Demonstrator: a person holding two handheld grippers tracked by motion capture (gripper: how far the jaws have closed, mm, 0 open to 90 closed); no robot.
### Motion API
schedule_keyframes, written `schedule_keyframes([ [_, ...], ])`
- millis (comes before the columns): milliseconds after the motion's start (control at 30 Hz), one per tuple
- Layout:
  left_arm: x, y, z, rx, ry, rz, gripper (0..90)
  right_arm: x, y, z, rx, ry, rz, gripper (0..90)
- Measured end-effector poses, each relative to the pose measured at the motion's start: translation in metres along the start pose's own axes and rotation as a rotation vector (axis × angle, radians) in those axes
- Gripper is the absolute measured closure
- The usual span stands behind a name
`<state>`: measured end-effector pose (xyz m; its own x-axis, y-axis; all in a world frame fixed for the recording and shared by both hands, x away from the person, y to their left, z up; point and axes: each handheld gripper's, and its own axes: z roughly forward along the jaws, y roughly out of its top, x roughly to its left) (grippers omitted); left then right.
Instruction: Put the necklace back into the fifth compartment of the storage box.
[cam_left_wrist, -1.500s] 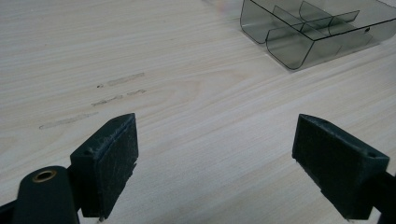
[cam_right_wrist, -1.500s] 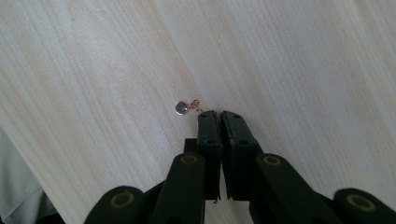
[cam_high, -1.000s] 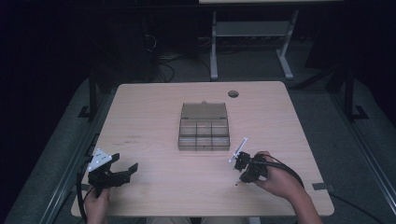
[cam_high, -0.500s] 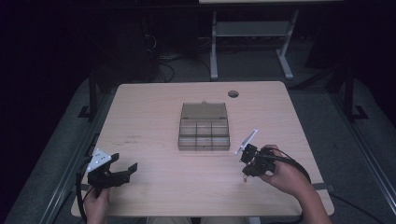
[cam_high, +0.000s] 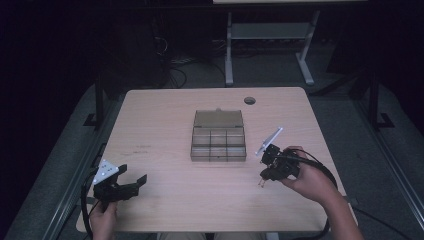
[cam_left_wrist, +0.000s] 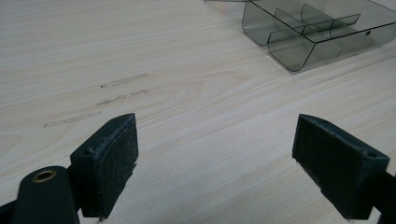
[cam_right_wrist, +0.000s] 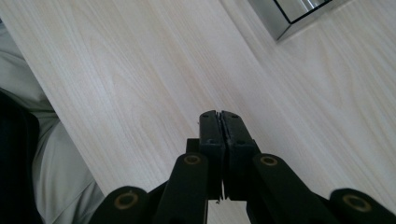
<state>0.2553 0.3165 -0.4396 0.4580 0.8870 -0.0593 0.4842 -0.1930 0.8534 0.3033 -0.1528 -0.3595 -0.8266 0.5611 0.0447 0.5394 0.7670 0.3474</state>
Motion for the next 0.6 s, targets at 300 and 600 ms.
schedule_keyframes([
  [300,0.0,0.0,0.0,0.0,-0.002,-0.001,14.1,-0.005,0.013,-0.002,-0.01,0.011,0.001,87.8],
  [600,-0.001,0.0,0.0,-0.001,-0.002,-0.009,14.1,-0.008,0.026,-0.005,-0.023,0.019,-0.008,87.8],
])
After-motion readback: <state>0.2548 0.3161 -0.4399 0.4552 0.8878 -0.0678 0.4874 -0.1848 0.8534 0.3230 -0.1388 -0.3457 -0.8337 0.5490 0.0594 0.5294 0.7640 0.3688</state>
